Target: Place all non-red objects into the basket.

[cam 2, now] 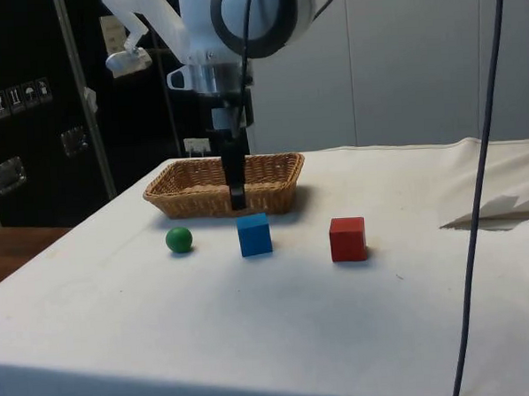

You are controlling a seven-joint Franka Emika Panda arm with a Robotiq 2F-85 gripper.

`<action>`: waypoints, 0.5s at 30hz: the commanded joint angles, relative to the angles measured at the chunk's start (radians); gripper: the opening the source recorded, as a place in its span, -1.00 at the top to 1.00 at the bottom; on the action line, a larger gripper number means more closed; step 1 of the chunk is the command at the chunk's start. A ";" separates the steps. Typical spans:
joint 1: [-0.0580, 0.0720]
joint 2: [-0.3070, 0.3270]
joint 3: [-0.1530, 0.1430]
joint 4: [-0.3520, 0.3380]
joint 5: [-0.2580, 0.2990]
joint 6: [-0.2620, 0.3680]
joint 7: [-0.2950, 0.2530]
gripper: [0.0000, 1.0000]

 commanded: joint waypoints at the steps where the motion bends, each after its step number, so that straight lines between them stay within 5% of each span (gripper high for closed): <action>1: 0.001 0.001 0.002 -0.010 0.002 0.023 0.000 -1.00; 15: -0.003 0.057 0.001 -0.013 0.004 0.076 -0.009 -1.00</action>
